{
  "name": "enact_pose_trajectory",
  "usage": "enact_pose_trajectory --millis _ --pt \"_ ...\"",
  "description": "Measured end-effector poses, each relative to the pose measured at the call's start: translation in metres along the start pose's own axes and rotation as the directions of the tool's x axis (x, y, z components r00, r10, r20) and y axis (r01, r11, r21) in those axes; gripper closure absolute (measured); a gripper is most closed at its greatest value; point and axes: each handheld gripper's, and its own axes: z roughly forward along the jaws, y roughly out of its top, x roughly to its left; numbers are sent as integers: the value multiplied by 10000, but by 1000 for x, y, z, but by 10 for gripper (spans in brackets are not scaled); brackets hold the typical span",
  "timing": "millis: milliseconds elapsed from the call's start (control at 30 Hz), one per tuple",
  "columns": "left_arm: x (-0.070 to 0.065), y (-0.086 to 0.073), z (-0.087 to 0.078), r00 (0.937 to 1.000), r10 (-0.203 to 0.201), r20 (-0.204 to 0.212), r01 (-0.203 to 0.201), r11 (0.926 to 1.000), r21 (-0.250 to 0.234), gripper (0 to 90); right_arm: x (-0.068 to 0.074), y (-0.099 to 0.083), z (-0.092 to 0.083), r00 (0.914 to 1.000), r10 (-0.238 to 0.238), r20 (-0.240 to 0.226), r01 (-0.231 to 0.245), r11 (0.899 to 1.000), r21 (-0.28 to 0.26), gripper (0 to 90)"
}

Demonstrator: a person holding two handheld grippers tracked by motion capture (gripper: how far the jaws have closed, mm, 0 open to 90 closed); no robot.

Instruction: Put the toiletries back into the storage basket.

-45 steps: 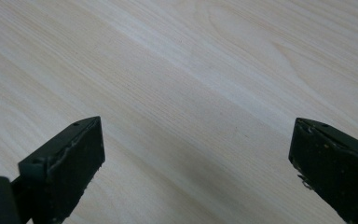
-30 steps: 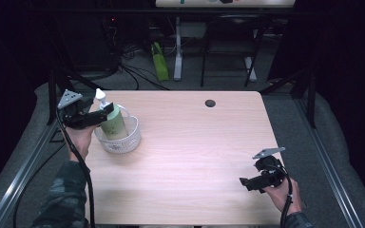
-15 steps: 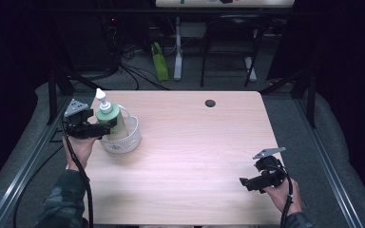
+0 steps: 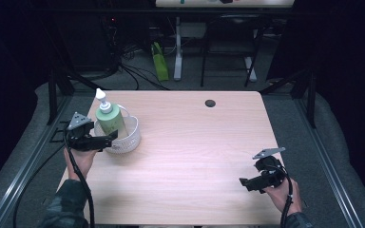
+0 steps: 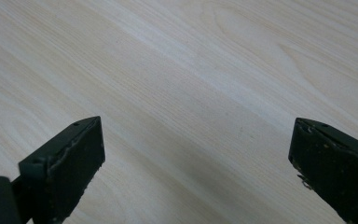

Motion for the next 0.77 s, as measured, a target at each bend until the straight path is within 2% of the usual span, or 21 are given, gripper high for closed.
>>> enact_pose_trajectory --millis 67,333,767 --pt "1 -5 -1 9999 -131 42 130 9999 72 0 0 0 0 10000 -25 -7 25 10000 0 30" --pt "-2 -20 -3 9998 -41 190 25 9965 833 0 0 0 2 9999 -85 57 85 9999 62 30" --pt "-1 -24 -1 9999 76 86 -85 9940 1093 0 -2 -2 5 9998 -148 128 146 9998 99 23"
